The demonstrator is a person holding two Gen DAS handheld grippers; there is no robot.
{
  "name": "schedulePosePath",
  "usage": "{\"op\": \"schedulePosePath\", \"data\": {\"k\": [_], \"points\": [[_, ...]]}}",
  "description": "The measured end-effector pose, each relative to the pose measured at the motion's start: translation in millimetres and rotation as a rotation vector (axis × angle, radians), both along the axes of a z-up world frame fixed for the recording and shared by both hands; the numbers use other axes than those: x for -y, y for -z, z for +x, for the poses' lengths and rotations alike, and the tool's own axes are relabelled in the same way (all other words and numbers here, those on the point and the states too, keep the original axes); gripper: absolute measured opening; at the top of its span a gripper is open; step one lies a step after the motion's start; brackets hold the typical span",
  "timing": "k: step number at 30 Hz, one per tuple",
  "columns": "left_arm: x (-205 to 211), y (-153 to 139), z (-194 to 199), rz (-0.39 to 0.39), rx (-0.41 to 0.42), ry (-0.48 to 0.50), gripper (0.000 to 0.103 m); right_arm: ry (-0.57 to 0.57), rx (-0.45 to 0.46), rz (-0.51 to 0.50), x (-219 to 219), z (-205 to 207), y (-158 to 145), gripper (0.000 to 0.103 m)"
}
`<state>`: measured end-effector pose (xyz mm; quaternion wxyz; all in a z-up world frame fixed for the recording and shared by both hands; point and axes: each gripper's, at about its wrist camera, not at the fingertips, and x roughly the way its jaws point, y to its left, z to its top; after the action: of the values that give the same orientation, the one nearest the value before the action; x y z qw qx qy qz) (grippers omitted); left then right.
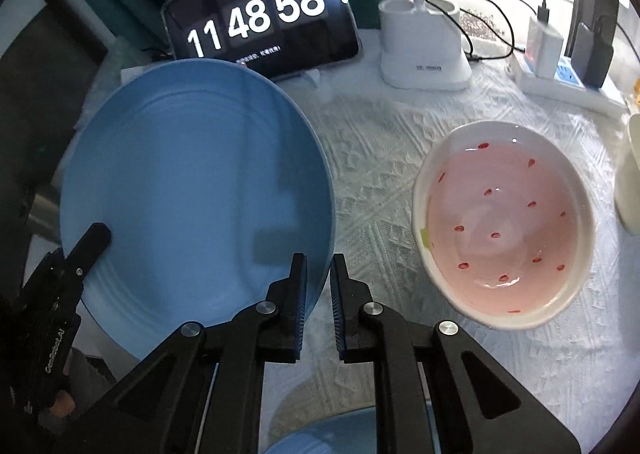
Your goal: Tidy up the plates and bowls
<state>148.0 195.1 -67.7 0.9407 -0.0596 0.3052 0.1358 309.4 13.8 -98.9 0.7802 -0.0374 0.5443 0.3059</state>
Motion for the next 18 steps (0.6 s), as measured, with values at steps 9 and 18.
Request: {"op": "schedulePosePath", "data": {"k": [9,18], "points": [[21.5,-10.8,-17.0,-0.027,0.019,0.047,0.02,0.012,0.064,0.009,25.2,-22.1,-25.5,0.013],[58.5,-15.5,-24.1,-0.071,0.018,0.137,0.021,0.055,0.117,-0.007,69.9,-50.7,-43.4,0.013]]}}
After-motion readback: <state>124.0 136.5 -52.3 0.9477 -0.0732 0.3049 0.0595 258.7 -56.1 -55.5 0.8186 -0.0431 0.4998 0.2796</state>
